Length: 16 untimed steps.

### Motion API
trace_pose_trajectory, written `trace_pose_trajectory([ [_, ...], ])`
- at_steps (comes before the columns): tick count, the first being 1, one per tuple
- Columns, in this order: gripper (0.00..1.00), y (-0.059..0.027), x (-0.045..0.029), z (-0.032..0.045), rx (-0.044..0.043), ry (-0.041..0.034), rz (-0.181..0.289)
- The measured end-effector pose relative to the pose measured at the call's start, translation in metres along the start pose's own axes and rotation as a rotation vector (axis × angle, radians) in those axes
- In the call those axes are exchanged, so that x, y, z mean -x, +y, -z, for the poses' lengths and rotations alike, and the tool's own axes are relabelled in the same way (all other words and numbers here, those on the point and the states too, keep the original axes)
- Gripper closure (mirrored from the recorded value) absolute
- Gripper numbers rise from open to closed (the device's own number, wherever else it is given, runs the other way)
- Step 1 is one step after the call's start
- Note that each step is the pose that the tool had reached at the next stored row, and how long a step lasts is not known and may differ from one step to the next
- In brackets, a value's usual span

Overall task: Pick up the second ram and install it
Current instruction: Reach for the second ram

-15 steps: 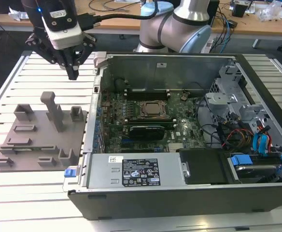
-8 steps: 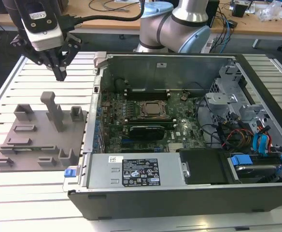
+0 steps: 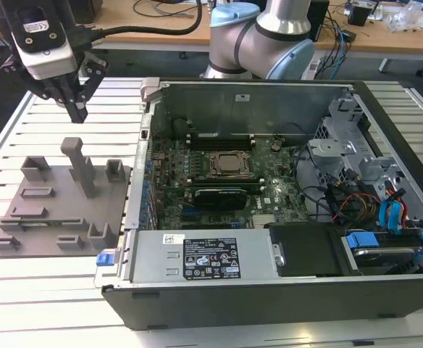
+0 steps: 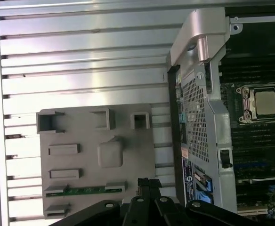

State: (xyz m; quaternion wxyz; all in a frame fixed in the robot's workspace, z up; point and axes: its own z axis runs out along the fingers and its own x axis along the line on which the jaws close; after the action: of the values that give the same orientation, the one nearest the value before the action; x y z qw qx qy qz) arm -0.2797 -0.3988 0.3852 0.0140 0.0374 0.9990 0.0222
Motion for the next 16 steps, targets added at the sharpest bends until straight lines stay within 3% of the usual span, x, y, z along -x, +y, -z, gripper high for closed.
trace_pose_trajectory([
  [16, 0.9, -0.0057, -0.0439, -0.0168, -0.0001, 0.0, 0.0],
])
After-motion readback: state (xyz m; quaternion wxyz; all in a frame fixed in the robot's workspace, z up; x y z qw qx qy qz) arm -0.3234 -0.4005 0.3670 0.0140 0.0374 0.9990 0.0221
